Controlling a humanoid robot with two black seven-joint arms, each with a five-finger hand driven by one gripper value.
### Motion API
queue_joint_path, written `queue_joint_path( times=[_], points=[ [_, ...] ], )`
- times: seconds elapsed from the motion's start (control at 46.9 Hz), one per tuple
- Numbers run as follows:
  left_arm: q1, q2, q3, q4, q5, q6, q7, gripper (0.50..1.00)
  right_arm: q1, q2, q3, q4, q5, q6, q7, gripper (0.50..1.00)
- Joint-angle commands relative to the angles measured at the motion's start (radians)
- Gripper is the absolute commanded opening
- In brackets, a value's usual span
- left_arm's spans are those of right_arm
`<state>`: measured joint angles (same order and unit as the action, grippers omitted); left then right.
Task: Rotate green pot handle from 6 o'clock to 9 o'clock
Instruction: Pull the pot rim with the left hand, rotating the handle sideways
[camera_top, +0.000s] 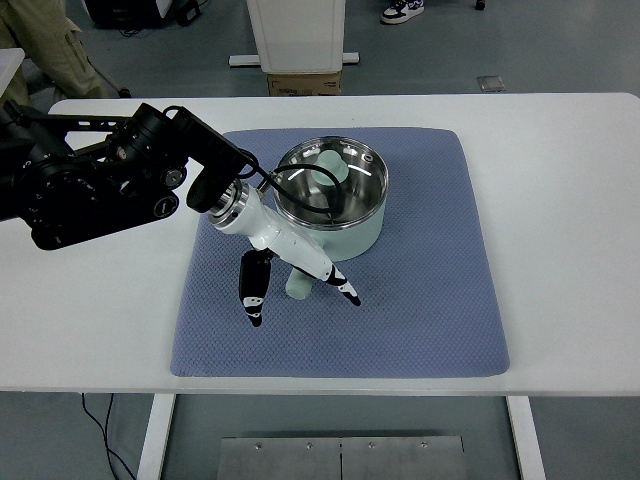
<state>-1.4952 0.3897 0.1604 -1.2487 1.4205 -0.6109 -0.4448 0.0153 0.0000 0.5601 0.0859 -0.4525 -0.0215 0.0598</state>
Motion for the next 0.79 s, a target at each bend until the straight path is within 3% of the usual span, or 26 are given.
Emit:
queue_joint_path(
  times=[0.0,0.768],
  points=[
    [-0.011,0.015,0.013,0.0,0.0,0.0,0.0,1.0,0.0,0.0,0.0,0.0,0.0,0.0,0.0,1.0],
    [-0.079,0.02,0.111,-0.001,0.037,0.0,-0.002,1.0,0.0,0.0,0.0,0.0,0.0,0.0,0.0,1.0]
  ],
)
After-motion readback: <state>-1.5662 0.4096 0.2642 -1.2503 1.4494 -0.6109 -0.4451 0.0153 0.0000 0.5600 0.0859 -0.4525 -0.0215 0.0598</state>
